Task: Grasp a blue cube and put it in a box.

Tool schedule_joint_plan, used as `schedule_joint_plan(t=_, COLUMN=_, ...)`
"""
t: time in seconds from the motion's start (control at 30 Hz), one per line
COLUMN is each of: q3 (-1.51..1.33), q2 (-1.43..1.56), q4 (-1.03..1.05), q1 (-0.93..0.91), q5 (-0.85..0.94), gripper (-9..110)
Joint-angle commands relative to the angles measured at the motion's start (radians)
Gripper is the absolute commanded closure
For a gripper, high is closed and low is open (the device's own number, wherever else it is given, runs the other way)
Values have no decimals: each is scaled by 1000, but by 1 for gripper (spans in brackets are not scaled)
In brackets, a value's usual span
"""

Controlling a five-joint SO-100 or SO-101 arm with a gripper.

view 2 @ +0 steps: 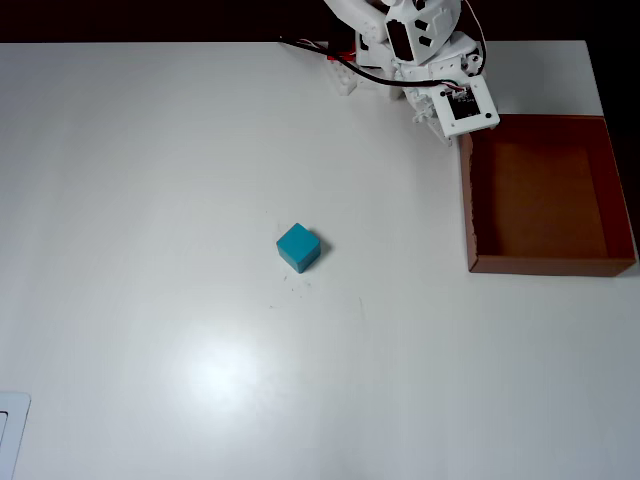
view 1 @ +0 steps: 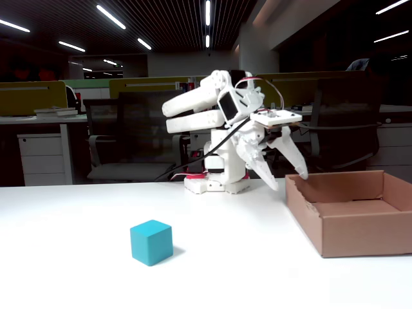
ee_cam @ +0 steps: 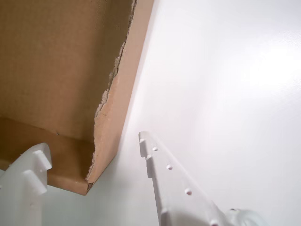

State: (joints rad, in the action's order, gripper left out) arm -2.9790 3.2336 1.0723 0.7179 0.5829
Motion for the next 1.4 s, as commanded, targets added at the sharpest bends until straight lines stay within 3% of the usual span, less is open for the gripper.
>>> schedule_joint_plan(t=0.0, q3=8, q2=6, q4=3, q1=5, q5=6, gripper=77)
schedule_joint_plan(t=1.37, q3=9, q2=8, q4=3, q1=40, q5=-2, gripper=78)
